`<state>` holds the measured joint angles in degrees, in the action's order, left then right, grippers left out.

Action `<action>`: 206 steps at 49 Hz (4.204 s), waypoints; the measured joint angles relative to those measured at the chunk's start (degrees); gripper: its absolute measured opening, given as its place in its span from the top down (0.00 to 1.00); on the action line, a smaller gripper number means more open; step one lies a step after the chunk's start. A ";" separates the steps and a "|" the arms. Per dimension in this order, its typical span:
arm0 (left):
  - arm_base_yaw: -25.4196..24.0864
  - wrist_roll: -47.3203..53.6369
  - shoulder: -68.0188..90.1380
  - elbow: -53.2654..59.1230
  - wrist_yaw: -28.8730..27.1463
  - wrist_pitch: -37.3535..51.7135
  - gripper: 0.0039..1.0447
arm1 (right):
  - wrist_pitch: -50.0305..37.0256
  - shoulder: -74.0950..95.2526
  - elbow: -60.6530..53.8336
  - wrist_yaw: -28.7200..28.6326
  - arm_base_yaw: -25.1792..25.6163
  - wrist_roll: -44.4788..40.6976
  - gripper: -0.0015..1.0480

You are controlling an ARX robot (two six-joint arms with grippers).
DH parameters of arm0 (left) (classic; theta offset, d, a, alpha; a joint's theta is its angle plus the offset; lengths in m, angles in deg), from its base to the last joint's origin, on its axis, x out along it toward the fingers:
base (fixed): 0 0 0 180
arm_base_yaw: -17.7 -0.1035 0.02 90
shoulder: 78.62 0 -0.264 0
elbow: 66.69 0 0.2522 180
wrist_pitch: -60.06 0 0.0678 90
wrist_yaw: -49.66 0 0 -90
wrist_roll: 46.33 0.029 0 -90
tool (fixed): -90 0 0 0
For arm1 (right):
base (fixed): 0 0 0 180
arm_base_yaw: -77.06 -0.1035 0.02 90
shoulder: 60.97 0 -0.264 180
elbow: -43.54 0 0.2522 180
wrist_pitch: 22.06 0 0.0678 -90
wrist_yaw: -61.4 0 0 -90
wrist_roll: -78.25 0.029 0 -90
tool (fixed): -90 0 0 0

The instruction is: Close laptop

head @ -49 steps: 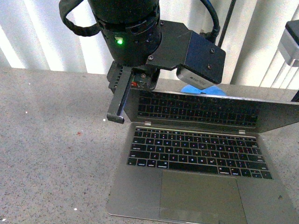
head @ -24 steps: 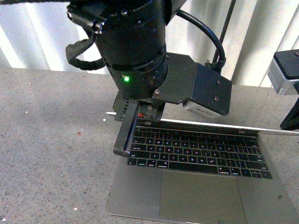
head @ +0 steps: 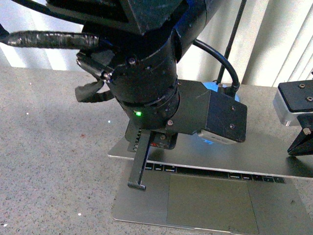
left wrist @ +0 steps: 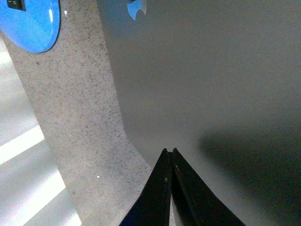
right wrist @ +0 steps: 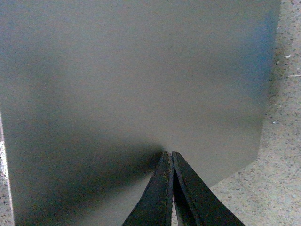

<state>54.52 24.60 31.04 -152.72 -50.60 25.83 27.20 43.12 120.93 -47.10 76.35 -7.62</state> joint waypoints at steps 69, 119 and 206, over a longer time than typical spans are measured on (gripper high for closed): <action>2.08 -8.31 2.62 8.85 5.95 9.46 0.97 | -11.76 5.77 -10.60 -3.23 -1.81 3.96 0.97; -21.53 -35.41 -36.74 30.97 15.15 29.62 0.97 | -53.13 -18.97 -20.81 -11.15 6.95 32.37 0.97; -36.85 -70.97 -90.60 70.71 10.25 39.65 0.97 | -52.13 -87.65 -63.30 18.43 0.87 85.20 0.97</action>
<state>17.66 -46.37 -59.55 -82.02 -40.35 65.48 -24.93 -44.52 57.64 -28.67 77.22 77.58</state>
